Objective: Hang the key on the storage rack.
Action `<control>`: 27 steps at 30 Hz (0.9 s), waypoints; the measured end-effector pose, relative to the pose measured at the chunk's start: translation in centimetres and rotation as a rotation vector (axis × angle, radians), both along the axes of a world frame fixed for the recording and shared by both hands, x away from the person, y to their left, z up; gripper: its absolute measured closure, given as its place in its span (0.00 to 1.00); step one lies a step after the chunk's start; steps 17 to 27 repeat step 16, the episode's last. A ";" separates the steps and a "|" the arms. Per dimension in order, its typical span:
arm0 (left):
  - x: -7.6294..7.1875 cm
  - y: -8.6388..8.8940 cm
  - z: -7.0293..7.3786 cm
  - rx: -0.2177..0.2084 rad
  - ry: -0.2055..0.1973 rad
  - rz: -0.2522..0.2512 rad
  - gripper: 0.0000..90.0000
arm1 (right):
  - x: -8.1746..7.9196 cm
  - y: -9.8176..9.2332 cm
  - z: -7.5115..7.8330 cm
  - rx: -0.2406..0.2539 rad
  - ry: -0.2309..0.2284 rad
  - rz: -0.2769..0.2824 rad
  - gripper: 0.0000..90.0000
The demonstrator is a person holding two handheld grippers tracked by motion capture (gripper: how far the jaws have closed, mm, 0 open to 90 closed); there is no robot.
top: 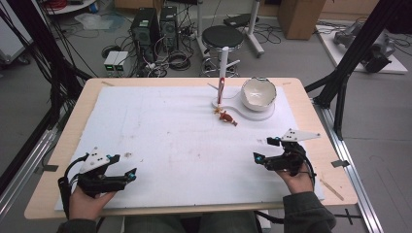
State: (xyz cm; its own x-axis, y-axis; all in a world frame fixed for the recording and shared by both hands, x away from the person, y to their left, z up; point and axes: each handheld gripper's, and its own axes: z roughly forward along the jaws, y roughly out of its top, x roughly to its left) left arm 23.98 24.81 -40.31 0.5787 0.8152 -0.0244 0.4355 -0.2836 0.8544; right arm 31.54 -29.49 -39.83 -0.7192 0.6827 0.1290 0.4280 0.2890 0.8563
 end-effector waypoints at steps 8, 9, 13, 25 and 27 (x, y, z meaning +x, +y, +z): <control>0.1 0.0 0.0 0.004 0.001 0.000 0.26 | -0.6 -0.2 -0.3 -0.001 0.012 0.000 0.13; 0.1 0.0 0.0 0.003 0.002 0.000 0.26 | -0.6 -0.2 -0.4 -0.009 0.002 0.000 0.13; 0.1 -0.1 -0.2 0.004 0.004 -0.001 0.26 | -0.6 -0.2 -0.5 -0.006 -0.002 0.001 0.13; 0.2 -0.1 -0.2 0.002 0.006 0.002 0.26 | -0.7 -0.1 -0.5 -0.005 -0.010 0.008 0.13; 0.2 -0.1 -0.2 0.002 0.006 0.002 0.26 | -0.7 -0.1 -0.5 -0.005 -0.010 0.008 0.13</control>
